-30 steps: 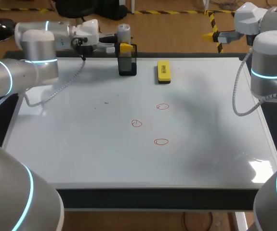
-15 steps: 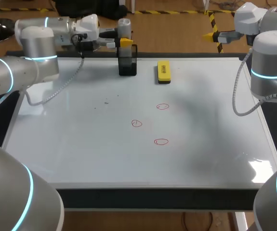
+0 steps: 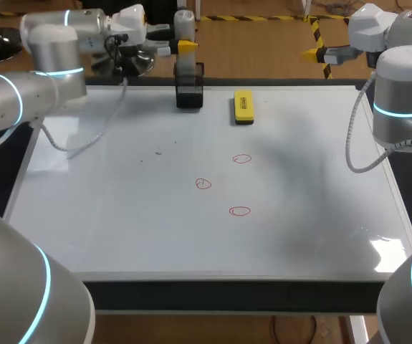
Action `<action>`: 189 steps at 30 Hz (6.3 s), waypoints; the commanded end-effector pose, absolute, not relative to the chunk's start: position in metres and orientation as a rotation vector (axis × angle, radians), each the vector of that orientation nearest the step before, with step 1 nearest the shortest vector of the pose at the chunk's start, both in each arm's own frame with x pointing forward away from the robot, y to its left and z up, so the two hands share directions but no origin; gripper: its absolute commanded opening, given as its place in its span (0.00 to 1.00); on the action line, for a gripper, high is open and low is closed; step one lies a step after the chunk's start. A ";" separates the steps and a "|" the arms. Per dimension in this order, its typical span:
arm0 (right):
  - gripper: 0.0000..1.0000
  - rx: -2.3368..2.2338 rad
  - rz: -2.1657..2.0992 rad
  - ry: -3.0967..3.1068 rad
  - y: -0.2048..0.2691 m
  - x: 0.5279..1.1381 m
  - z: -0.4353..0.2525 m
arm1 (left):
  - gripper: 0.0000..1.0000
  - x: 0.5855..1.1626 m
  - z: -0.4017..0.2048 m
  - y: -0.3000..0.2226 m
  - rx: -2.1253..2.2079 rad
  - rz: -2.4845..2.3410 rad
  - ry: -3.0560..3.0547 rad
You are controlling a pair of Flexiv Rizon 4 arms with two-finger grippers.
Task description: Pick up the inspection probe, press it on each red-marked spot on the whiteboard one by one, put down the probe, pick up the eraser, and wipe off all the red marks.
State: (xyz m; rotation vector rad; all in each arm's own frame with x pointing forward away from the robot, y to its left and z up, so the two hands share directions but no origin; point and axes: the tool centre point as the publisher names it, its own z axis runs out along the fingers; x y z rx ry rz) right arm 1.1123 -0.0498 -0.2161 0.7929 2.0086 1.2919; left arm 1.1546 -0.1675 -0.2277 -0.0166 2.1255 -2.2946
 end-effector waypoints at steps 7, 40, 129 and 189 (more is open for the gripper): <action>1.00 0.793 1.292 2.009 -0.050 1.113 -0.216 | 0.00 1.162 -0.203 -0.161 0.021 -2.288 2.098; 1.00 0.793 1.292 2.009 -0.050 1.113 -0.216 | 0.00 1.140 -0.162 -0.110 -0.067 -2.224 2.103; 1.00 0.714 1.334 2.063 -0.042 1.112 -0.214 | 0.00 1.075 -0.236 0.012 -0.127 -2.351 2.022; 1.00 -2.244 0.458 2.619 0.073 1.074 -0.287 | 0.00 1.075 -0.236 0.012 -0.127 -2.351 2.022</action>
